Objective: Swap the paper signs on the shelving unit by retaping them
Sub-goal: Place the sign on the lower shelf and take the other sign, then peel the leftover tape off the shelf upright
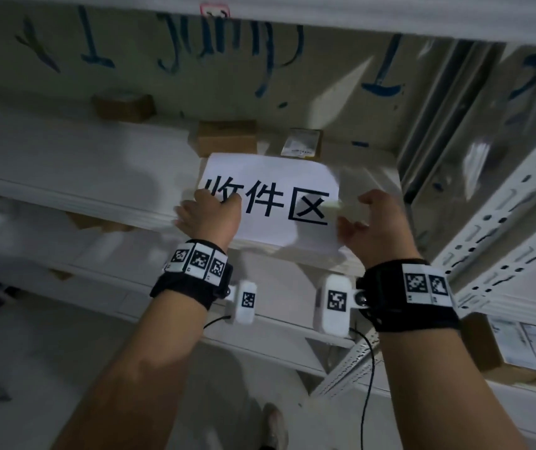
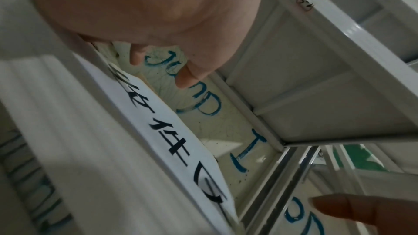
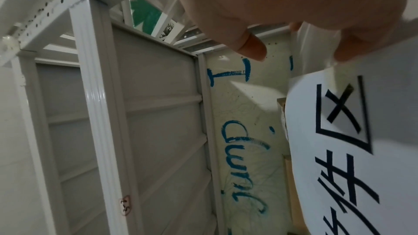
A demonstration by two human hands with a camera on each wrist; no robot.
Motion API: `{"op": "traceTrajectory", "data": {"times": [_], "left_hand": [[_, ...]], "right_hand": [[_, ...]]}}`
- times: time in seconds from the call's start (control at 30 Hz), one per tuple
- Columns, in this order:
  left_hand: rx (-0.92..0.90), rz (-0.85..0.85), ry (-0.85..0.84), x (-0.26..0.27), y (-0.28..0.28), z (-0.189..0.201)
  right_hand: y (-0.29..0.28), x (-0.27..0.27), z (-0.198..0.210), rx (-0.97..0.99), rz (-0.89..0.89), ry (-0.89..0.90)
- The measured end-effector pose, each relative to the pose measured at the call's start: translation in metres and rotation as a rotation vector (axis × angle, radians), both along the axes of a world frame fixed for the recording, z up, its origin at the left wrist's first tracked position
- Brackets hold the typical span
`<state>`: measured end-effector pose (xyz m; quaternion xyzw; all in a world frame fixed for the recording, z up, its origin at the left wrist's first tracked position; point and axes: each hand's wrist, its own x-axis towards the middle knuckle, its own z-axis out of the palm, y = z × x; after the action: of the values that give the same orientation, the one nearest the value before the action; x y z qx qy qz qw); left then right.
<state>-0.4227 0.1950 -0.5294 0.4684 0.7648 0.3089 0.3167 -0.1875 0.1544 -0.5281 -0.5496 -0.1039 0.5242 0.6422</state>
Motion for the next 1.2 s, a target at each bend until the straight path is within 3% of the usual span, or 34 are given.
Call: {"op": "traceTrajectory", "data": {"times": [0.17,0.4,0.63,0.7,0.8,0.93,1.1,1.2], "left_hand": [[0.054,0.035,0.088,0.002,0.008,-0.015],[0.112,0.061,0.068,-0.004,0.009,-0.017],[0.04,-0.119,0.176,0.013,-0.002,0.008],[0.141,-0.181,0.107,0.025,-0.014,0.028],[0.287,-0.294,-0.139,0.047,-0.039,0.06],[0.465,-0.54,-0.411,0.086,-0.093,0.126],[0.755,-0.657,-0.508,0.119,-0.125,0.187],[0.834,-0.678,-0.524,0.134,-0.136,0.218]], "right_hand": [[0.009,0.009,0.003,-0.099,-0.018,-0.052],[0.012,0.015,-0.015,-0.085,0.092,-0.426],[0.007,0.015,-0.001,-0.074,0.069,-0.429],[-0.004,0.015,0.021,-0.001,0.05,-0.438],[-0.027,0.009,0.06,0.075,0.088,-0.484],[-0.077,0.018,0.143,0.32,0.018,-0.549],[-0.141,0.037,0.23,0.464,-0.075,-0.664],[-0.169,0.055,0.269,0.48,-0.142,-0.7]]}}
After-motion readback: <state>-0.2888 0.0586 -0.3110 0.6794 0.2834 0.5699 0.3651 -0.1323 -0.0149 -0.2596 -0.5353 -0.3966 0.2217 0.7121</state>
